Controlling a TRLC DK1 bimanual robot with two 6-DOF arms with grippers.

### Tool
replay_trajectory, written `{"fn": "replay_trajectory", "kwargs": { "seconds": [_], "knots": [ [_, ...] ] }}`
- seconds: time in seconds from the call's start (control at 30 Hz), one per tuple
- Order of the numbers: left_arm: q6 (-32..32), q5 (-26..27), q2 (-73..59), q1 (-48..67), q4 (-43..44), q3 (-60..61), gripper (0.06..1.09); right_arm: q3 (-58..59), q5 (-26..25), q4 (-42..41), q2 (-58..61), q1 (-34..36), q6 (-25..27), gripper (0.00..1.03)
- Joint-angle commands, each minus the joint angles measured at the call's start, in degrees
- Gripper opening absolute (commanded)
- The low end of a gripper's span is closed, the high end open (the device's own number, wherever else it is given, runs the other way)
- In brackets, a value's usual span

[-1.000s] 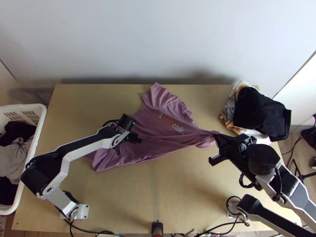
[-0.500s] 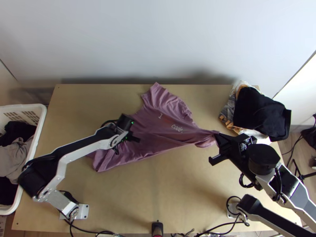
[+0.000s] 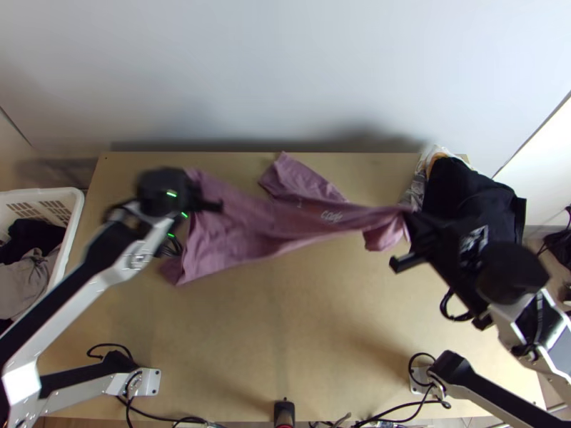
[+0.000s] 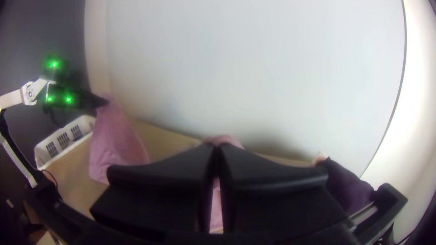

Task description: Fold the t-shirt

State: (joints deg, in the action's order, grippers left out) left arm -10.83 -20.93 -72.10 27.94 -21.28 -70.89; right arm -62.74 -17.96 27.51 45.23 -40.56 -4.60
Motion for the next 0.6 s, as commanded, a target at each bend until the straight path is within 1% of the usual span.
{"fn": "replay_trajectory", "kwargs": {
  "seconds": [0.0, 0.1, 0.2, 0.33, 0.5, 0.53, 0.57],
  "knots": [
    [-4.73, -1.66, 6.0, -1.84, -3.6, -16.21, 0.2, -16.62, 0.11, -1.23, 7.77, 0.57, 0.38, 0.03],
    [-4.99, -1.57, 8.46, -1.84, -3.6, -20.43, 0.2, -24.18, 0.11, -0.44, 10.23, 0.48, 0.38, 0.03],
    [-6.4, -1.31, 12.07, -2.1, -2.89, -21.83, 0.2, -30.51, 0.11, -0.17, 11.9, 0.48, 1.96, 0.03],
    [-5.08, -0.52, 16.28, -2.37, 1.77, -22.18, 0.2, -39.3, 0.29, -0.88, 14.44, 0.48, 4.25, 0.03],
    [-5.08, -0.52, 19.98, -2.37, 5.02, -24.2, 0.19, -44.75, 0.82, -1.67, 15.5, 0.39, 6.97, 0.03],
    [-5.34, -0.61, 20.68, -2.46, 5.72, -24.82, 0.14, -46.07, 1.43, -1.67, 15.59, 0.3, 7.33, 0.03],
    [-5.52, -0.69, 21.56, -2.54, 7.13, -25.35, 0.12, -47.91, 2.05, -1.49, 15.85, 0.13, 7.24, 0.03]
  ]
}}
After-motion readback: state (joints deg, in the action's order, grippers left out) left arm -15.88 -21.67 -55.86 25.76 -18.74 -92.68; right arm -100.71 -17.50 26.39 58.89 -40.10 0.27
